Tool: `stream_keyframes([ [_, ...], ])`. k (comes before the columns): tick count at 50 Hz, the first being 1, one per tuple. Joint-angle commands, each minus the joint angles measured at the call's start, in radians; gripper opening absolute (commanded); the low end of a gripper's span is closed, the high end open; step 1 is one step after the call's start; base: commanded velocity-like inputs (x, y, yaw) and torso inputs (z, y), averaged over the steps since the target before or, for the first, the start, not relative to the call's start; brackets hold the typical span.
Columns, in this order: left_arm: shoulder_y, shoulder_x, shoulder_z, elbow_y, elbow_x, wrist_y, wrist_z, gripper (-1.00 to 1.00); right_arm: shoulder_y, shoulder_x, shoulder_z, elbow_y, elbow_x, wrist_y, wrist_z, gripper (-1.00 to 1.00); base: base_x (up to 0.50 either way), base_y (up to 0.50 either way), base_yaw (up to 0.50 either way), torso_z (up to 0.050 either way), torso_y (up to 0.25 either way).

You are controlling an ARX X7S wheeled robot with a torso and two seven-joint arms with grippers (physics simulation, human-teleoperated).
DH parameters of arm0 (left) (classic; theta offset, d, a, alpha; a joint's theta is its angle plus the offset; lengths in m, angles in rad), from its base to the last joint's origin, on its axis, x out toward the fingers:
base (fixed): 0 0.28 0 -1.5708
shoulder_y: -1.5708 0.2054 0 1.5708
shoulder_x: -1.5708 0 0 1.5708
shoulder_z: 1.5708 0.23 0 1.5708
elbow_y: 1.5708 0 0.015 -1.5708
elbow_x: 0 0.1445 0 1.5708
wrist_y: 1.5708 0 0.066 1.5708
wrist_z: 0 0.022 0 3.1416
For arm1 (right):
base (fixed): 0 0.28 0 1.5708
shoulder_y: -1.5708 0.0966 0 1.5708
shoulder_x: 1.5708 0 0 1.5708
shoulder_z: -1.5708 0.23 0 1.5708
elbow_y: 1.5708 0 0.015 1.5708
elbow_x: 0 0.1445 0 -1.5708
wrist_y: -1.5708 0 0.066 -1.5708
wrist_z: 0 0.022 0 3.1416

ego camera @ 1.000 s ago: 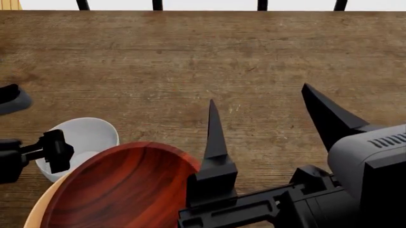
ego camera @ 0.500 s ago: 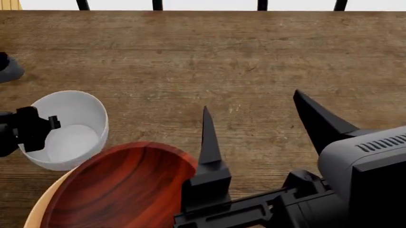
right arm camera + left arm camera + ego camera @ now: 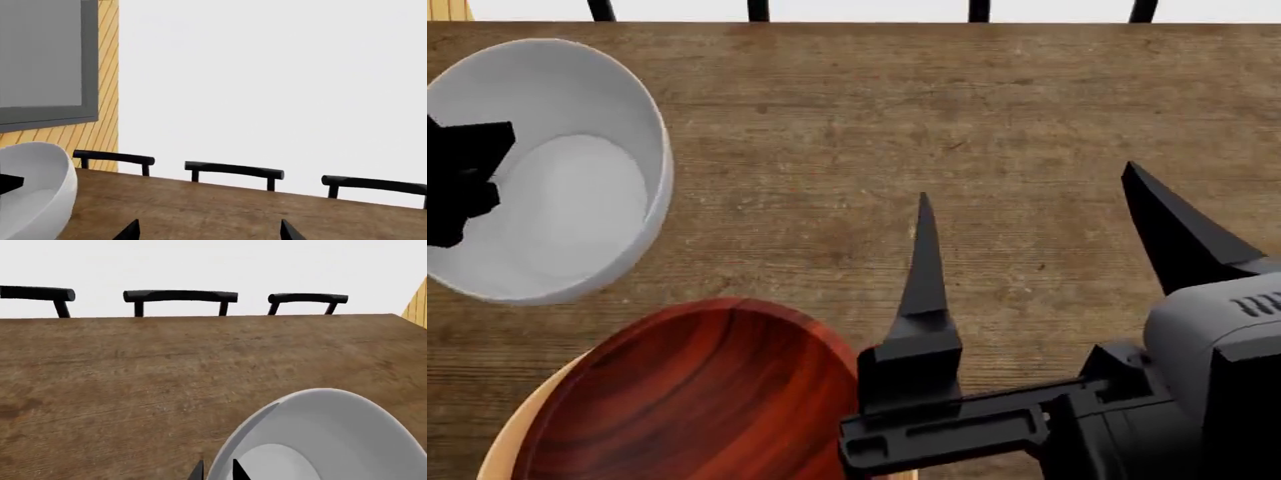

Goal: Stack the bowls from largest to smallest.

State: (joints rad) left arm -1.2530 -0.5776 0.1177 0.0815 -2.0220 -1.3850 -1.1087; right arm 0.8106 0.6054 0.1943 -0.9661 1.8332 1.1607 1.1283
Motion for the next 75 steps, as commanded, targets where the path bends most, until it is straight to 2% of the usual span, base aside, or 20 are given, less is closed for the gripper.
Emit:
stream_keyframes([
  [1,-0.001,0.011,0.090,0.249,-0.413,0.157,-0.283,-1.00,0.017,0.035,0.020,-0.001,-0.126,0.067,0.014,1.00,0.00,0.00,0.00,0.000,0.000],
  [5,0.044,0.011,0.103,0.329,-0.451,0.207,-0.306,-1.00,0.043,0.066,0.013,-0.006,-0.094,0.057,0.059,1.00,0.00,0.00,0.00,0.000,0.000],
  [12,0.090,0.017,0.119,0.420,-0.482,0.283,-0.329,-1.00,0.028,0.055,0.004,0.000,-0.116,0.066,0.037,1.00,0.00,0.00,0.00,0.000,0.000],
  [32,0.298,0.053,0.119,0.416,-0.317,0.211,-0.231,-1.00,0.043,0.088,0.015,0.001,-0.052,0.019,0.068,1.00,0.00,0.00,0.00,0.000,0.000],
  [41,0.321,0.093,0.127,0.373,-0.230,0.182,-0.183,-1.00,0.033,0.085,0.020,0.001,-0.060,0.015,0.058,1.00,0.00,0.00,0.00,0.000,0.000],
  [54,0.333,0.076,0.103,0.302,-0.104,0.121,-0.106,-1.00,0.016,0.084,0.023,0.000,-0.073,0.016,0.040,1.00,0.00,0.00,0.00,0.000,0.000],
  [75,0.360,0.071,0.128,0.312,-0.107,0.134,-0.085,-1.00,0.010,0.084,0.014,0.000,-0.082,0.012,0.031,1.00,0.00,0.00,0.00,0.000,0.000],
])
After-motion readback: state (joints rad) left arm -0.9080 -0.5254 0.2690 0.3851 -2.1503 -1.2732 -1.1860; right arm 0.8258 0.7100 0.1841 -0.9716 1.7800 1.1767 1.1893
